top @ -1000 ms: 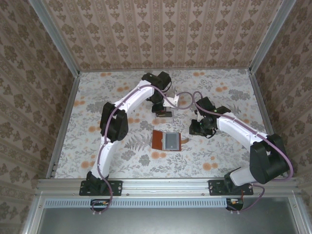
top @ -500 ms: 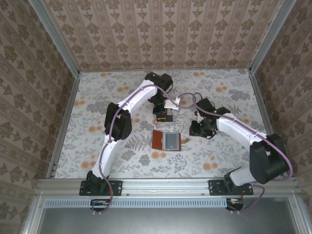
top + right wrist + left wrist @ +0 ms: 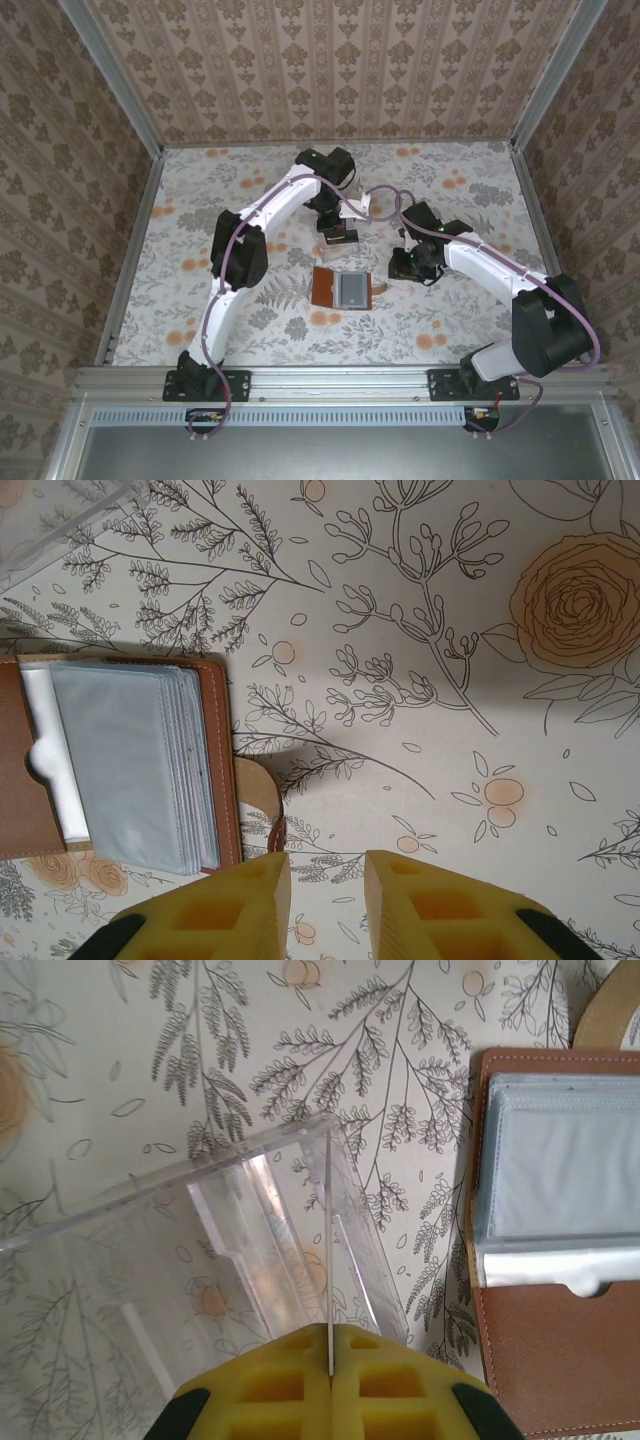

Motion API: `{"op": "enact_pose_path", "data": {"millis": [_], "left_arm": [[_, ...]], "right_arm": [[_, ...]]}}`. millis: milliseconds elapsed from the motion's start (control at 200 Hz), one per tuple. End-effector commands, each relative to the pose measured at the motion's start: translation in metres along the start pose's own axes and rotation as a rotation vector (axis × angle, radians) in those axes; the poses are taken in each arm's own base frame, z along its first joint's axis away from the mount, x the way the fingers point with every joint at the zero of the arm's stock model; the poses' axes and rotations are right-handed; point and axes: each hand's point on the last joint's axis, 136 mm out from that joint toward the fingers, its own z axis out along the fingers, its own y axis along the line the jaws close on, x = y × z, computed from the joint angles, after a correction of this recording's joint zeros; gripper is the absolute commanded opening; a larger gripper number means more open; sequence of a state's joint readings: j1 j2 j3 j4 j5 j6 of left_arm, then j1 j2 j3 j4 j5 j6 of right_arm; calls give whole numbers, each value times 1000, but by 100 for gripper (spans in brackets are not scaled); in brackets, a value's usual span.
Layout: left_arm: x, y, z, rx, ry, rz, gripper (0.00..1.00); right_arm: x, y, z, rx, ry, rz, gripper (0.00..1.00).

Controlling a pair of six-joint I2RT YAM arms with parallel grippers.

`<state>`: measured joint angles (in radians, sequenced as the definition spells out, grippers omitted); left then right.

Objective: Take the credit cards out of the card holder

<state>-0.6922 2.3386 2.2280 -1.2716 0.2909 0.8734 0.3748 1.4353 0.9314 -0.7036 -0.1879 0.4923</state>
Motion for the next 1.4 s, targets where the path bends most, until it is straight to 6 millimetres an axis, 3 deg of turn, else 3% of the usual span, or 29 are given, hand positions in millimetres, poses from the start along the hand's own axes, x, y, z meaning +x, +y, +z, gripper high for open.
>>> {"op": "enact_pose_path", "data": {"millis": [0, 585, 1060, 1395], "left_arm": [[-7, 4, -25, -68, -43, -43, 1], [17, 4, 3, -23, 54, -244, 2], [26, -26, 16, 141, 129, -29, 0], [23, -26, 21, 130, 144, 182, 0]], "right_arm": [[3, -2, 6, -5, 22, -6, 28], [1, 2, 10, -16, 40, -18, 28], [-4, 5, 11, -20, 44, -23, 28], [-1, 2, 12, -8, 52, -24, 28]]}}
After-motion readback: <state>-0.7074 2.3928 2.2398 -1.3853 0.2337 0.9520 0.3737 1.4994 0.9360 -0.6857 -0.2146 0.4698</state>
